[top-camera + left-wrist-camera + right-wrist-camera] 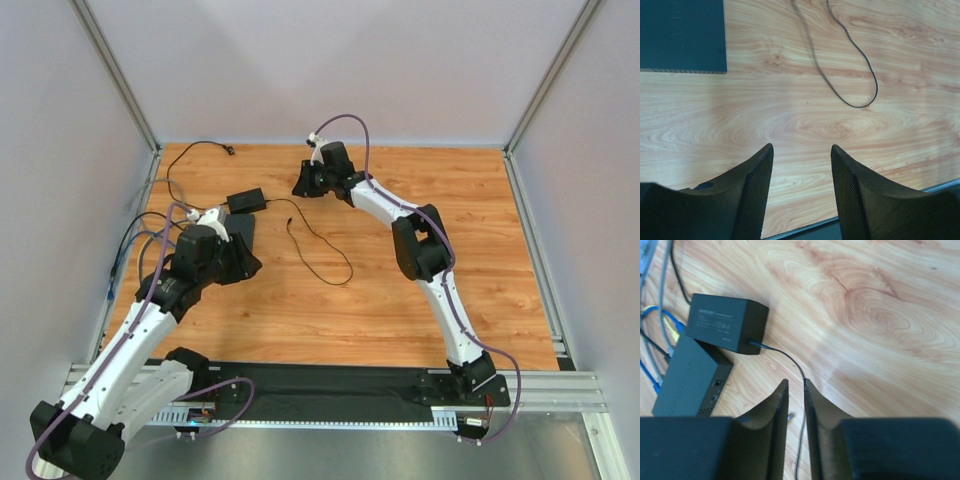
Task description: Pull the plug from the switch port
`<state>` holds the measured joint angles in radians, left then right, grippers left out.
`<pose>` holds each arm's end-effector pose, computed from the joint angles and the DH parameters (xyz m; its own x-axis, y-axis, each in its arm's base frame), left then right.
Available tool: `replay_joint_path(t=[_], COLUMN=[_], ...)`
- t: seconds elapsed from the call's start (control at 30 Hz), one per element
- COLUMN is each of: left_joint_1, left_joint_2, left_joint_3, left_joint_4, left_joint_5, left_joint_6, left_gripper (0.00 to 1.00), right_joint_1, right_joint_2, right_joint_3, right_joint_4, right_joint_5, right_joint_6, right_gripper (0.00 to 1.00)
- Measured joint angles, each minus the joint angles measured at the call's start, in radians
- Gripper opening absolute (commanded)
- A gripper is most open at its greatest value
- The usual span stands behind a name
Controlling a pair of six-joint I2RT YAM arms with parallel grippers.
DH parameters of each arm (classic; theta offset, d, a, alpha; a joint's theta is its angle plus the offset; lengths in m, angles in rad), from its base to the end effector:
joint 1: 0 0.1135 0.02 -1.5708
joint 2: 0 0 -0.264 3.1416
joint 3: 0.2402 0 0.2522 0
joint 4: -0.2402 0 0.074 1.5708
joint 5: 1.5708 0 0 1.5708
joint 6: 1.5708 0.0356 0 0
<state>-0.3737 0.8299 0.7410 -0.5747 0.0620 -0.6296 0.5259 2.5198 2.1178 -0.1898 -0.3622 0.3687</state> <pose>0.1644 -0.0668 0.2788 -0.7048 -0.3549 -0.6143 -0.0064 0.8690 -0.4947 0.4888 0.2983 0.1668 -0.7109 -0.0229 -0.7029 -0.5012 0.7176 0.4835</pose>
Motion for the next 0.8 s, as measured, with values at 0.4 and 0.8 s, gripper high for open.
replay_joint_path(t=[0.4,0.8], left_joint_1=[0.000,0.000], left_joint_2=[-0.033,-0.079], left_joint_3=[0.000,0.000], left_joint_4=[-0.034,-0.059], left_joint_5=[0.017,0.027], left_joint_6=[0.005,0.002], left_gripper=[0.57,0.57], right_joint_1=[0.005,0.048], right_joint_2=[-0.001,0.005], right_joint_3=[-0.031,0.064], right_joint_4=[-0.108,-0.196], right_joint_5=[0.038,0.066], right_joint_6=[-0.084,-0.123], right_gripper=[0.58,0.41])
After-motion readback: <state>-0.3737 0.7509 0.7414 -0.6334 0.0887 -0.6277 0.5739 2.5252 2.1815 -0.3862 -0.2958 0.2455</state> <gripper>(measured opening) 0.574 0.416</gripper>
